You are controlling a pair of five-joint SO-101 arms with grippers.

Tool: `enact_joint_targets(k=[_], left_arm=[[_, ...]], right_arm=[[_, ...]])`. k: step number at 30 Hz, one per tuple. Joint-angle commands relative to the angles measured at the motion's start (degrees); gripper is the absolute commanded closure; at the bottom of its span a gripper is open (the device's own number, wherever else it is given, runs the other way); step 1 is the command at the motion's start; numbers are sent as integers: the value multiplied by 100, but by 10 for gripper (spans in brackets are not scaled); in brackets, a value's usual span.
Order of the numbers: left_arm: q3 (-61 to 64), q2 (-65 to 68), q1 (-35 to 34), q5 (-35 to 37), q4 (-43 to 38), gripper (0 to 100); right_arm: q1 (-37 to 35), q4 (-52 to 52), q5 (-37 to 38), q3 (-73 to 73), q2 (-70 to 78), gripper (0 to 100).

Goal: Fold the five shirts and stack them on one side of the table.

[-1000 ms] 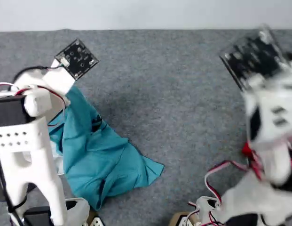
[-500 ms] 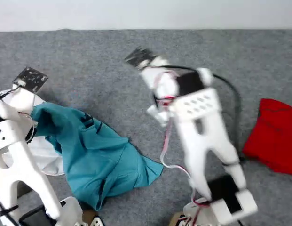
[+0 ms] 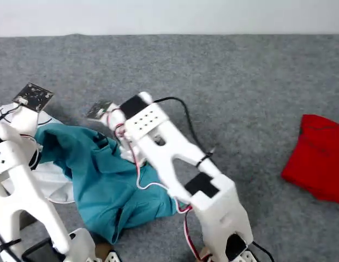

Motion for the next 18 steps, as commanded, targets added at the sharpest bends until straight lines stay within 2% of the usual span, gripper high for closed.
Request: enact_joint_targets(k=[1, 18], left_arm=[[-13, -44, -44, -26, -132, 994], [-4, -35, -26, -18, -167, 994]], right_arm=[[-163, 268, -44, -607, 92, 781], [-215, -391, 149, -677, 857, 785]])
